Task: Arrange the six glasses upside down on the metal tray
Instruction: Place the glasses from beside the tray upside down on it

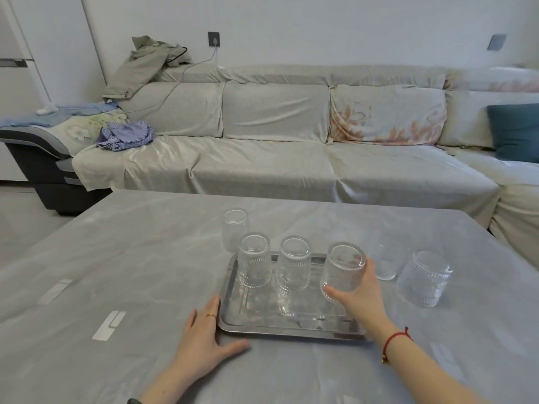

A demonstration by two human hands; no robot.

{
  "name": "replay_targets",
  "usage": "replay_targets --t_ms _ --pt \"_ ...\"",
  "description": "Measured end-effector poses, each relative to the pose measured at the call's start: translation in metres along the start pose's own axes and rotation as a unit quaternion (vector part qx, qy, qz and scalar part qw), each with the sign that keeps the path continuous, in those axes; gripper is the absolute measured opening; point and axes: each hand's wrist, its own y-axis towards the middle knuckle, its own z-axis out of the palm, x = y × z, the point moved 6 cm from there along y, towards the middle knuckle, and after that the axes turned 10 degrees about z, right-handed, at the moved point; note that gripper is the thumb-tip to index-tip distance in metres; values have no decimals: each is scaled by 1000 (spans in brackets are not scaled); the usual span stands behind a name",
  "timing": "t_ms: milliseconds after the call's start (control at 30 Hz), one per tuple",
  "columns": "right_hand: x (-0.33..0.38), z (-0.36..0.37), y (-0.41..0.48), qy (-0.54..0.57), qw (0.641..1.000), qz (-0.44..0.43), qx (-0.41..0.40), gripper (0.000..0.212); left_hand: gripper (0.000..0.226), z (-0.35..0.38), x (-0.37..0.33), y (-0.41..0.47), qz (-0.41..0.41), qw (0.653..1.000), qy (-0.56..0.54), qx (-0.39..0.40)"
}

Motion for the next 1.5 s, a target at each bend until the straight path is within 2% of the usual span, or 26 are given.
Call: replay_targets --t_ms 200,733,900,1000,1100,1300,1500 --pt "-8 8 25 -16 1000 18 -11 86 104 3 3 -1 21 998 38 -41" --pt "-18 26 28 -68 996 51 32 94 100 4 5 0 9 999 40 -35" --pt "-19 9 6 -102 994 13 45 81 95 2 5 1 1 999 8 -31" --pt "-25 -4 -13 -164 985 -19 54 69 90 -3 8 8 -35 994 -94 -36" --pt "-39 -20 -31 -199 979 -16 48 56 88 -15 12 25 -71 981 -174 -47" --pt "-50 -28 -48 -198 979 -12 44 46 81 -47 5 97 -98 974 -184 -91" --pt "-56 -21 -39 -250 967 -6 45 48 82 -60 -6 167 -88 972 -195 -101"
